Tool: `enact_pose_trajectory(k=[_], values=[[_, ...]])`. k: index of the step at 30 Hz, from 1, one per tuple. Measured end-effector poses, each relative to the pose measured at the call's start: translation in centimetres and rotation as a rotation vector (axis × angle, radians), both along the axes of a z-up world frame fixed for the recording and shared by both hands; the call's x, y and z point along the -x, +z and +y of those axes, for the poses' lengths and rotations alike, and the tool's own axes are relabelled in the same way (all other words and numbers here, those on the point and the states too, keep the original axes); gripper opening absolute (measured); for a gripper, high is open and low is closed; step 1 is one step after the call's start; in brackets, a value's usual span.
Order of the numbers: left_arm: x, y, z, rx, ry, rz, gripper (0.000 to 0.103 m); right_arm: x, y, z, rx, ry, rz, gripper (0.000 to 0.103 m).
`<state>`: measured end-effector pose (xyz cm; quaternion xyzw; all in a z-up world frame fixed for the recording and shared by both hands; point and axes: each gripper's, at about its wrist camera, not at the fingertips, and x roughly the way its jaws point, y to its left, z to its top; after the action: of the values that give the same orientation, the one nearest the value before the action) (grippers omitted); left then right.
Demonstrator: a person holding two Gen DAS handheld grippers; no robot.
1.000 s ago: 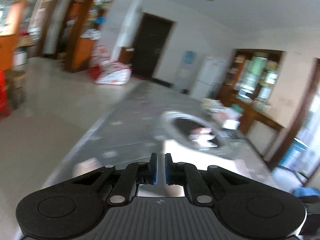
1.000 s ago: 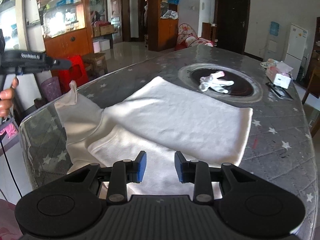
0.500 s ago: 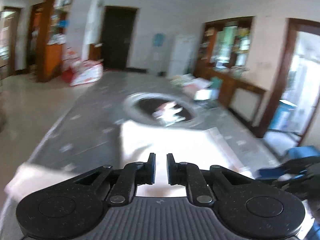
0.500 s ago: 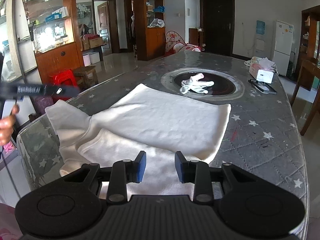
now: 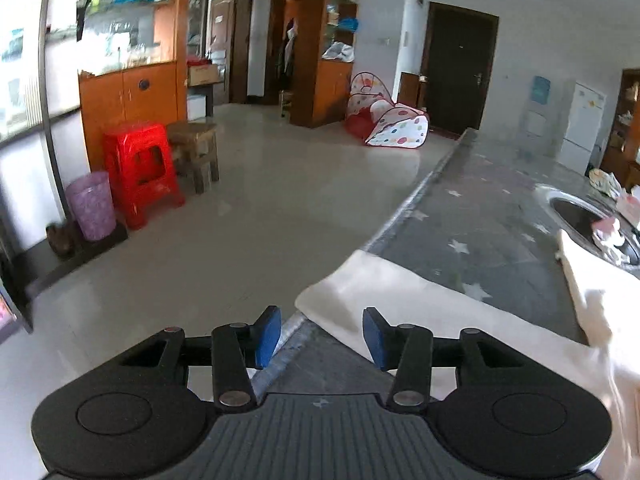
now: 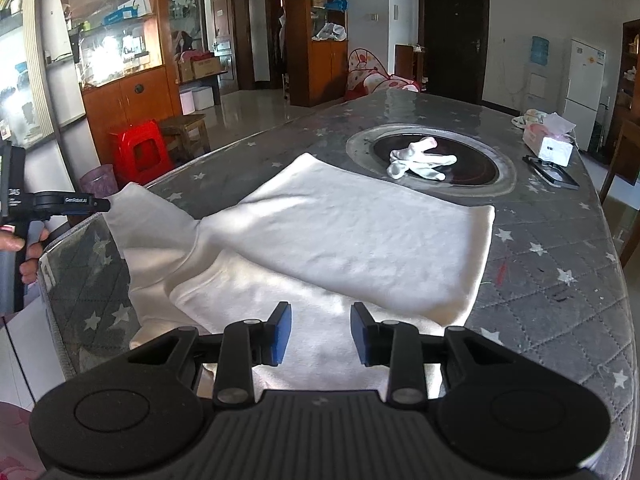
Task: Fold clothes
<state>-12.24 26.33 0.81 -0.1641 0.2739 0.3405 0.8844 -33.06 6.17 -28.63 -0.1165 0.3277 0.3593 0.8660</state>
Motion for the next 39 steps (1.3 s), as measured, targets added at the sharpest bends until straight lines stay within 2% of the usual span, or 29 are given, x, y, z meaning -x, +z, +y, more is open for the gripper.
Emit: enact_pose_trajectory(k=[2, 4, 6, 8, 11, 14, 17, 27, 31, 35, 37, 39], values=[[-0.3, -0.4, 0.6, 0.015, -0.005, -0.013, 0.047, 0.1, 0.0, 0.1, 0.009, -0.003, 0.000, 0.033], [-0.5, -0.5, 1.0, 0.014, -0.015, -0.026, 0.041, 0.1, 0.1, 0.1, 0.016, -0.008, 0.000, 0.033], [-0.8, -0.5, 1.2, 0.012, -0.032, -0.034, 0.022, 0.1, 0.2, 0.1, 0.020, -0.014, -0.001, 0.033], [-0.8, -0.3, 1.4, 0.019, -0.046, -0.047, 0.012, 0.1, 0.2, 0.0, 0.021, -0.019, -0.003, 0.033], [-0.6, 0.5, 1.5, 0.067, -0.077, -0.096, 0.007, 0.1, 0.4, 0.0, 0.018, -0.021, -0.007, 0.033], [-0.3, 2.1, 0.6, 0.134, -0.143, -0.177, 0.007, 0.1, 0.5, -0.1, 0.011, -0.022, -0.009, 0.033], [-1.0, 4.2, -1.7, 0.171, -0.258, -0.237, 0.007, 0.2, 0.6, -0.4, 0.000, -0.026, -0.014, 0.033], [-6.3, 9.1, -13.3, 0.320, -0.729, -0.353, 0.007, 0.3, 0.6, -2.8, -0.042, -0.073, -0.020, 0.033], [-8.3, 8.5, -17.5, 0.350, -0.874, -0.347, 0.007, 0.3, 0.5, -4.1, -0.049, -0.106, -0.016, 0.033], [-9.6, 6.8, -20.4, 0.391, -0.958, -0.269, 0.012, 0.2, 0.3, -5.0, -0.053, -0.137, -0.012, 0.033], [-9.7, 5.9, -21.5, 0.401, -0.992, -0.223, 0.017, 0.2, 0.3, -5.3, -0.054, -0.148, -0.010, 0.033], [-9.3, 5.4, -21.6, 0.391, -1.013, -0.199, 0.027, 0.3, 0.3, -5.6, -0.053, -0.157, -0.009, 0.033]])
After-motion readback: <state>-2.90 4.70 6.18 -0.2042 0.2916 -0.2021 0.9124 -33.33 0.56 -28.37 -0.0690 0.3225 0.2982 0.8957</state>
